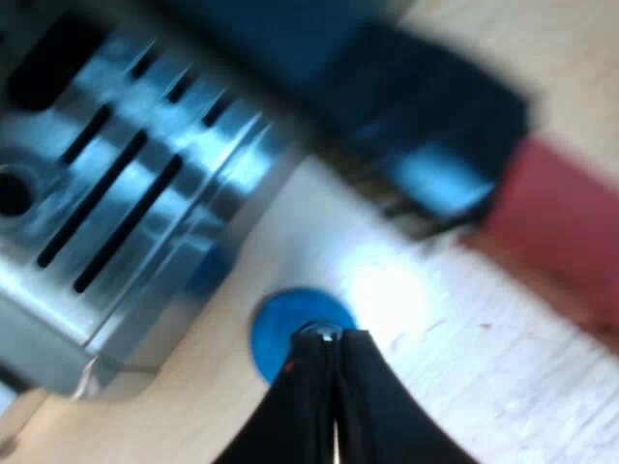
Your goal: Put the handle in the coffee machine
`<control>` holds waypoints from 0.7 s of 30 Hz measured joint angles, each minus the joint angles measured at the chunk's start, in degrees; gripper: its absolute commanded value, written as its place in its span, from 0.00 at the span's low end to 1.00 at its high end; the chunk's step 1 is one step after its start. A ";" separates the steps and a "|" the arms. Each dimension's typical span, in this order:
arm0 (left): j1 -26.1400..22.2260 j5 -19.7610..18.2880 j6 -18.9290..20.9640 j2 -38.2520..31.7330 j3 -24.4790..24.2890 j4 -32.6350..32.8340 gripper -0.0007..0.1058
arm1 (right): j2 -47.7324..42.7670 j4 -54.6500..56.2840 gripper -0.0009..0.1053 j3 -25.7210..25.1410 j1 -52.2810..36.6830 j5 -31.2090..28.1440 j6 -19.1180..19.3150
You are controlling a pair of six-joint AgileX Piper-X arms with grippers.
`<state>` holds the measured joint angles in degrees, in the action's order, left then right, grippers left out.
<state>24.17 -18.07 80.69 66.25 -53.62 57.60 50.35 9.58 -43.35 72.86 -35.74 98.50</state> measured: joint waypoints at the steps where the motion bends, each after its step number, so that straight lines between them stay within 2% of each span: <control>1: -0.79 0.00 -0.17 -0.25 0.00 0.58 0.01 | 0.00 0.00 0.32 0.00 0.00 0.00 0.00; 5: -1.81 -0.69 -0.61 -0.91 0.00 1.77 0.01 | 0.00 0.00 0.32 0.00 0.00 0.30 -0.51; 6: -2.07 -0.70 -0.92 -1.14 0.00 1.99 0.01 | 0.00 0.00 0.32 0.00 0.00 2.31 -2.77; 8: -3.05 -0.69 -1.30 -2.00 0.00 2.45 0.01 | 0.00 0.75 0.32 0.00 0.00 4.63 -3.45; 9: -4.83 -0.86 -1.41 -5.44 0.10 4.08 0.01 | 0.00 1.89 0.32 0.00 0.00 6.10 -3.63; 12: -5.58 -0.94 -1.62 -11.27 -0.38 7.18 0.01 | 0.00 4.97 0.32 0.00 0.00 8.55 -3.86; 16: -5.58 -1.28 -1.71 -14.82 -0.38 12.45 0.01 | 0.00 6.07 0.32 0.00 0.00 9.20 -4.75; 19: -5.80 -1.28 -1.71 -17.08 -0.38 14.02 0.01 | 0.00 6.06 0.32 0.00 0.00 9.30 -4.74; 21: -7.66 -1.54 -1.71 -19.20 -0.38 15.06 0.01 | 0.00 6.06 0.32 0.00 0.00 9.32 -4.74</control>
<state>16.51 -19.61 78.98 47.05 -54.00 72.65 50.35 15.64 -43.35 72.86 -26.42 93.75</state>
